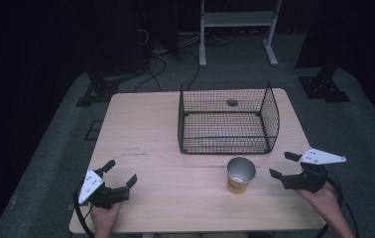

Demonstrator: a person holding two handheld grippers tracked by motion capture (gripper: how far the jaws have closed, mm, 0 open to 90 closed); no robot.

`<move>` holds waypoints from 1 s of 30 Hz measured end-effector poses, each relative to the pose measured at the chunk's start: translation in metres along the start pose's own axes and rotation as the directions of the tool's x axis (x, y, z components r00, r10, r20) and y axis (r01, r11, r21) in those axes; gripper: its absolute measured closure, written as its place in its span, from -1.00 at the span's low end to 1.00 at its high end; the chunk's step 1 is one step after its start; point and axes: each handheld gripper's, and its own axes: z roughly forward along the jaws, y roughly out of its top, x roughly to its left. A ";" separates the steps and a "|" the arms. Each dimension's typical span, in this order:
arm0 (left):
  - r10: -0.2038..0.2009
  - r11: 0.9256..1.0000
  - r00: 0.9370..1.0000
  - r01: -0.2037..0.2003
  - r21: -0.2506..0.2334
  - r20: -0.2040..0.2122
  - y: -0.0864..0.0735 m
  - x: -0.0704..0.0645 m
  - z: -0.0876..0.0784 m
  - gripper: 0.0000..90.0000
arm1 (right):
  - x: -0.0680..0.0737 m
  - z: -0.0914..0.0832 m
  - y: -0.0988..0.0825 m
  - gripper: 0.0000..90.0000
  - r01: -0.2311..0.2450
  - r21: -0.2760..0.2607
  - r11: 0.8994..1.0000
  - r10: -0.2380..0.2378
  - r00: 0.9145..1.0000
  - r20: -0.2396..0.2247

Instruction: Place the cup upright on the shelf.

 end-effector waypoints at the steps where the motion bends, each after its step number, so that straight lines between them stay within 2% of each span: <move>1: 0.001 1.000 1.000 -0.001 0.000 -0.001 0.000 0.000 0.000 -0.95 | 0.001 0.001 0.000 -0.71 0.007 0.003 1.000 -0.007 1.000 -0.003; 20: 0.003 1.000 1.000 -0.003 0.002 0.000 0.000 -0.001 0.000 -0.95 | 0.025 0.003 -0.004 -0.74 0.055 0.010 0.998 -0.055 0.997 -0.047; 30: 0.004 1.000 1.000 -0.004 0.002 0.001 0.000 -0.001 0.000 -0.95 | 0.045 0.005 -0.007 -0.77 0.095 0.021 0.995 -0.093 0.993 -0.076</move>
